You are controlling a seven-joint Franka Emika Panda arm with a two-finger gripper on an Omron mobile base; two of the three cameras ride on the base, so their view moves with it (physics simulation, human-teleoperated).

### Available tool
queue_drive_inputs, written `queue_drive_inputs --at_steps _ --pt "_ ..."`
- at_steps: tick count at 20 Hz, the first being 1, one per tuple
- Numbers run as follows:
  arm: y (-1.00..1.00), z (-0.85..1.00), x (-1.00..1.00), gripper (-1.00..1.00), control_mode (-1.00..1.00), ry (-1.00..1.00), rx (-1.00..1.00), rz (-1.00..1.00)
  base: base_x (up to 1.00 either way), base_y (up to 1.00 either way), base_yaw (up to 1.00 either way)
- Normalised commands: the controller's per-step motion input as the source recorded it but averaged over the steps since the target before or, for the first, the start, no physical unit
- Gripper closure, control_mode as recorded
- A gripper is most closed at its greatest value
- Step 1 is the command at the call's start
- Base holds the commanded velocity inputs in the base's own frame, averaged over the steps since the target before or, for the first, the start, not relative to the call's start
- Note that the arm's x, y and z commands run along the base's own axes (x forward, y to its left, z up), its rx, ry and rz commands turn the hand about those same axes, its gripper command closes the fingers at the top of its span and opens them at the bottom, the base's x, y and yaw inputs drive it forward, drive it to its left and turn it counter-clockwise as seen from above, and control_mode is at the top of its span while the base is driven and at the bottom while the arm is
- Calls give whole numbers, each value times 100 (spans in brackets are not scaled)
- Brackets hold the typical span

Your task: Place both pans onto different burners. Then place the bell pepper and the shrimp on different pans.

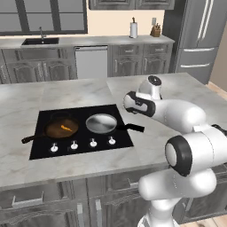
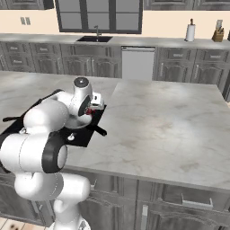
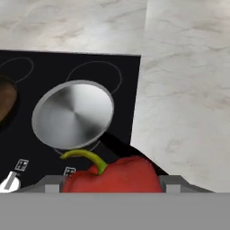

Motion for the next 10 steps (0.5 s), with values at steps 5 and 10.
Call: queue_drive_inputs --at_steps 5,10 --pt "51 -1 0 100 -100 0 -2 7 0 0 0" --pt "42 -14 0 100 -100 0 0 4 0 0 0"
